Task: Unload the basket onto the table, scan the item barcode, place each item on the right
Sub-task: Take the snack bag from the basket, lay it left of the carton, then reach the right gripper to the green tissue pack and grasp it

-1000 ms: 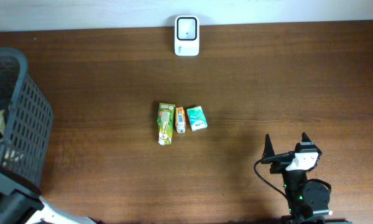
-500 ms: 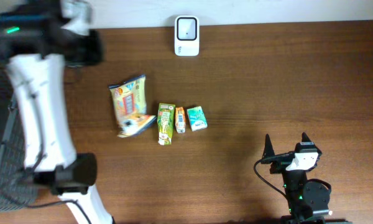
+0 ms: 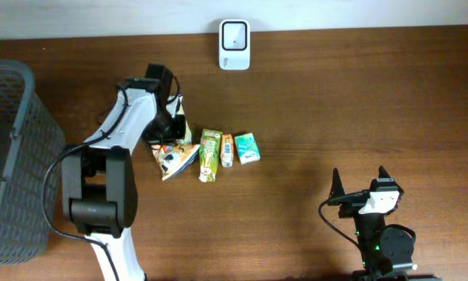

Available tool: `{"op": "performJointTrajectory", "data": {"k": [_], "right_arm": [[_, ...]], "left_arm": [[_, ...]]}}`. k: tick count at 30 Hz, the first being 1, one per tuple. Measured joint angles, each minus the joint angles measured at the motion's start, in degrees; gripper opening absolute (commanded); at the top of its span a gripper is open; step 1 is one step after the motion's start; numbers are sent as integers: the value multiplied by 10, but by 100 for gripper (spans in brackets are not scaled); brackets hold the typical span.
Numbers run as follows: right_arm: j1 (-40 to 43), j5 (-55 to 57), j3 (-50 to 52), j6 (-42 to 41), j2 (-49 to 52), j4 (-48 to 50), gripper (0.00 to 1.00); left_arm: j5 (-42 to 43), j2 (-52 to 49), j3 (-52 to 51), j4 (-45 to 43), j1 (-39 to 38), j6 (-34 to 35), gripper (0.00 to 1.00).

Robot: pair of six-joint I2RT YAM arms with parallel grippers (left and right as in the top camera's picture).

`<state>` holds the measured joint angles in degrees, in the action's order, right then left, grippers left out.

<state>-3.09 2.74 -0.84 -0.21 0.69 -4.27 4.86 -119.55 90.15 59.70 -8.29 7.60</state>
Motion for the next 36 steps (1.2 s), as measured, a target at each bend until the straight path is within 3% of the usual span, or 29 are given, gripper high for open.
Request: {"op": "performJointTrajectory", "data": {"k": [4, 6, 12, 19, 27, 29, 31, 32, 34, 36], "right_arm": [[0, 0, 0, 0, 0, 0, 99], [0, 0, 0, 0, 0, 0, 99], [0, 0, 0, 0, 0, 0, 99], [0, 0, 0, 0, 0, 0, 99], [0, 0, 0, 0, 0, 0, 99], [0, 0, 0, 0, 0, 0, 99], [0, 0, 0, 0, 0, 0, 98], [0, 0, 0, 0, 0, 0, 99], [0, 0, 0, 0, 0, 0, 99], [0, 0, 0, 0, 0, 0, 98]], "left_arm": [[-2, 31, -76, -102, 0, 15, 0], [3, 31, -69, -97, 0, 23, 0], [13, 80, 24, 31, -18, 21, 0], [10, 74, -127, -57, -57, 21, 0], [44, 110, -85, -98, -82, 21, 1], [28, 181, -45, -99, -76, 21, 12], [-19, 259, -7, -103, -59, 19, 40], [-57, 291, -1, -107, -45, 21, 59], [-114, 331, 0, -114, -11, 20, 70], [-158, 362, 0, -125, 59, 21, 97]]}}
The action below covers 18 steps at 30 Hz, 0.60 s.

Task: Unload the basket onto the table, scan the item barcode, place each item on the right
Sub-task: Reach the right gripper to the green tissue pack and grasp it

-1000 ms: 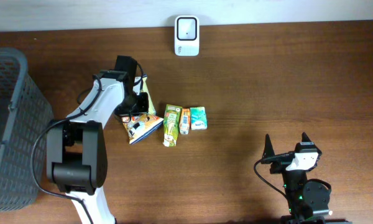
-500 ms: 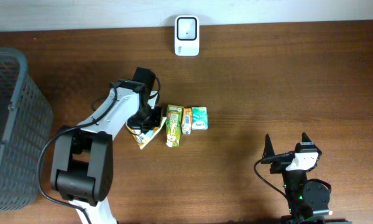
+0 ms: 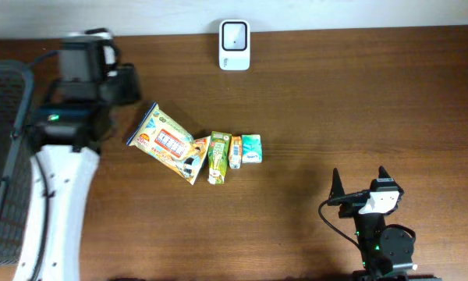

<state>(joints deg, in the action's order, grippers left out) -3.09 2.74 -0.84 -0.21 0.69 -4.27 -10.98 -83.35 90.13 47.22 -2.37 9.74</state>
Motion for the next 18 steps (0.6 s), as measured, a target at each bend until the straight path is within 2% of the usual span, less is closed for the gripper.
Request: {"op": "performJointTrajectory", "data": {"k": [1, 4, 8, 10, 12, 14, 16, 18], "right_arm": [[0, 0, 0, 0, 0, 0, 99], [0, -2, 0, -1, 0, 1, 99], [0, -90, -4, -19, 3, 5, 99], [0, -139, -91, -29, 61, -22, 99], [0, -177, -203, -30, 165, -91, 99], [0, -224, -330, -31, 271, -199, 99], [0, -282, -488, -32, 439, -318, 99], [0, -323, -551, -35, 526, -363, 99]], "left_arm": [[-4, 9, 0, 1, 31, -1, 100], [-19, 29, 0, 7, 136, 0, 99], [-19, 30, 0, 29, 163, 0, 99], [-19, 30, 0, 32, 163, 0, 99], [-19, 31, 0, 31, 163, 0, 99], [-20, 31, 0, 31, 163, 0, 99], [-19, 32, 0, 33, 163, 0, 99], [-19, 32, 0, 31, 163, 0, 99]]}}
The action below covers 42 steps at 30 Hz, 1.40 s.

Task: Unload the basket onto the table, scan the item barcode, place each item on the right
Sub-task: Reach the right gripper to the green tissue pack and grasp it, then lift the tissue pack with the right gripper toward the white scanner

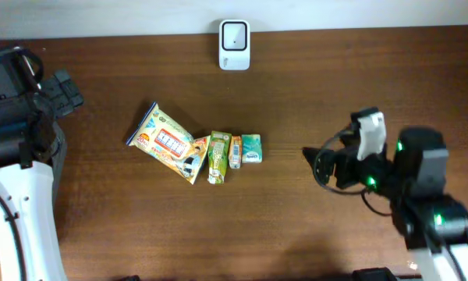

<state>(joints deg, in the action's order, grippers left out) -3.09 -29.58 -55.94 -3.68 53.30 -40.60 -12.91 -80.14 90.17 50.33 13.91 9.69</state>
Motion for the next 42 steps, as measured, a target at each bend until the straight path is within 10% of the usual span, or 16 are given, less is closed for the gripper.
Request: {"op": "performJointTrajectory", "data": {"k": [7, 17, 26, 30, 36, 42], "right_arm": [[-4, -194, -32, -45, 292, 122, 80], [-163, 127, -254, -161, 576, -18, 47], [-180, 92, -246, -168, 643, -21, 30], [-180, 73, -246, -170, 647, -25, 4], [-148, 37, -246, -154, 647, -34, 4], [-42, -45, -264, 35, 647, -125, 4]], "left_arm": [[0, 0, 1, 1, 0, 0, 99], [0, 0, 1, 2, 0, 0, 99], [0, 0, 1, 2, 0, 0, 99], [0, 0, 1, 2, 0, 0, 99], [0, 0, 1, 2, 0, 0, 99], [0, 0, 1, 2, 0, 0, 99]]}}
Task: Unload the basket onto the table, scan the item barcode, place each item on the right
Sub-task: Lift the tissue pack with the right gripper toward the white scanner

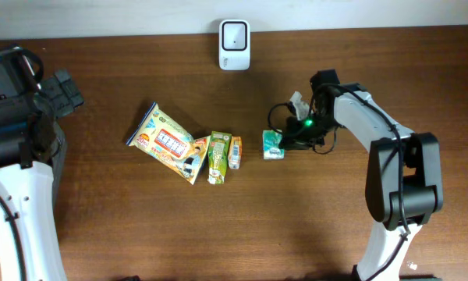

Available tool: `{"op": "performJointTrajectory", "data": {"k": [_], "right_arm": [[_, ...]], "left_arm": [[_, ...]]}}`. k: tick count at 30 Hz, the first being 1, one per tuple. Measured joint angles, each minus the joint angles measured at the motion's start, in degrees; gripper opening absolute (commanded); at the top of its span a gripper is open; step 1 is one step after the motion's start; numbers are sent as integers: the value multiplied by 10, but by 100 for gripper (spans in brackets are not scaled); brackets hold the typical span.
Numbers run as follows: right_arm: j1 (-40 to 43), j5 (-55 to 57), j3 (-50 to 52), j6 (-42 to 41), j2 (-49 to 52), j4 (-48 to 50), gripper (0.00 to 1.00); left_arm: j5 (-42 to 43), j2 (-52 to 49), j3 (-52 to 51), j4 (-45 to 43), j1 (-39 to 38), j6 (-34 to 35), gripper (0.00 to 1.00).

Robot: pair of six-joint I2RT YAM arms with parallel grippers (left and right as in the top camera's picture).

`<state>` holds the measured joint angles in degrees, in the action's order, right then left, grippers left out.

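Note:
The white barcode scanner (pixel 234 34) stands at the table's back edge. In the middle lie a snack bag (pixel 166 142), a green carton (pixel 217 157), a small orange carton (pixel 235 152) and a small teal carton (pixel 273 145). The teal carton sits apart, to the right of the others. My right gripper (pixel 285 140) reaches in from the right and looks shut on that carton's right end. My left gripper (pixel 69 90) is held high at the far left, open and holding nothing.
The right arm (pixel 366 117) arcs over the table's right half, with its base at the front right. The left arm (pixel 15 156) fills the left edge. Bare wood lies between the row of items and the scanner.
My right arm has moved from the right middle of the table to the teal carton. The carton now lies a little right of the orange one and is turned. The left arm has not moved.
My left gripper was down on the snack bag next to the cartons, with the right arm parked at the front right. Then the left arm was off to the left and the bag lay flat. The right arm then rose toward the middle and now holds the teal carton.

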<state>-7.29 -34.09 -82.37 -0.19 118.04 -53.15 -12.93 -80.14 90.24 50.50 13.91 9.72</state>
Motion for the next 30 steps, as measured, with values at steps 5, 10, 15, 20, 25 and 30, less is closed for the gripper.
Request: {"op": "performJointTrajectory", "data": {"k": [5, 10, 15, 20, 25, 30], "right_arm": [[0, -52, 0, 99, 0, -2, 5], [-27, 20, 0, 92, 0, 8, 4], [-45, 213, -86, -41, -1, -77, 4], [-219, 592, -123, -180, -6, -137, 4], [-298, 608, -119, -205, 34, -117, 17], [-308, 423, -118, -170, 34, -69, 28]], "left_arm": [[0, 0, 0, 0, 0, 0, 99], [0, 0, 0, 0, 0, 0, 99], [0, 0, 0, 0, 0, 0, 99], [0, 0, 0, 0, 0, 0, 99], [0, 0, 0, 0, 0, 0, 99], [0, 0, 0, 0, 0, 0, 99]]}}
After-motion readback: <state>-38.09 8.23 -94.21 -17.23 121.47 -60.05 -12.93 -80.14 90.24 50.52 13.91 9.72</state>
